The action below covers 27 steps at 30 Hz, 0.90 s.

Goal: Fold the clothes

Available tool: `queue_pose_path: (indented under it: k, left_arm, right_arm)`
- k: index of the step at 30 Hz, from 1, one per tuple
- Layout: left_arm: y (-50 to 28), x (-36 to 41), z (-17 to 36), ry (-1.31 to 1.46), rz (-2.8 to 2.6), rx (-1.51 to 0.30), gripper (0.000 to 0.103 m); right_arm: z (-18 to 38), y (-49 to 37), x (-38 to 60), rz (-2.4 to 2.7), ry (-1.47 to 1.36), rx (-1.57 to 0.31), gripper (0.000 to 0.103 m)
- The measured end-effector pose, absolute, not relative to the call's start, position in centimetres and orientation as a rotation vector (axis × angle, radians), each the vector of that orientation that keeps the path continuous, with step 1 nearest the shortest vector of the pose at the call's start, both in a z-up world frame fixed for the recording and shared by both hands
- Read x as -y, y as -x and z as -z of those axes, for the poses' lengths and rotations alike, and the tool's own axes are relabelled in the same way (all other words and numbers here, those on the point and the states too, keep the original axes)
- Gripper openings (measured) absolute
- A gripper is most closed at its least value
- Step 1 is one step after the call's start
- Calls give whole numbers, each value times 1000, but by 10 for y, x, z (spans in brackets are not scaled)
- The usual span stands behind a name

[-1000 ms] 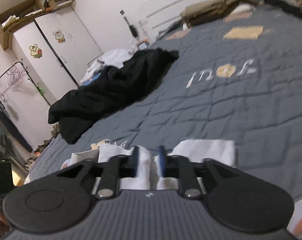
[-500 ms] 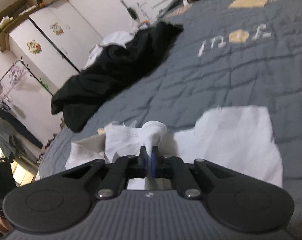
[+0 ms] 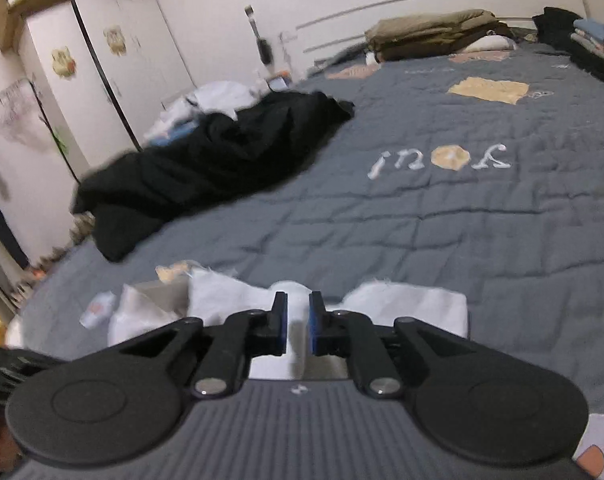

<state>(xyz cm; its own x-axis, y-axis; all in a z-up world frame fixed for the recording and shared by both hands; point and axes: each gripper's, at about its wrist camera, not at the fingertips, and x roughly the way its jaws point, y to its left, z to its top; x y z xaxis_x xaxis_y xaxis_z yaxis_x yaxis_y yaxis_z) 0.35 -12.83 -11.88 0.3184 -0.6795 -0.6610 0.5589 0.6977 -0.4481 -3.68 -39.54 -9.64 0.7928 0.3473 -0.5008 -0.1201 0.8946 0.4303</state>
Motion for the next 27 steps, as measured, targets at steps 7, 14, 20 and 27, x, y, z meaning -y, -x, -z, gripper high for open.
queue_pose_path:
  k: [7, 14, 20, 27]
  left_arm:
    - [-3, 139, 124, 188, 851, -898, 5]
    - [16, 104, 105, 132, 907, -900, 5]
    - [24, 87, 99, 85, 960, -891, 5]
    - [19, 94, 103, 82, 919, -899, 5]
  right_arm:
    - [98, 36, 385, -290, -351, -652, 32]
    - [98, 36, 380, -296, -335, -670, 34]
    - [96, 32, 376, -283, -293, -652, 34]
    - [93, 28, 370, -267, -244, -631, 35]
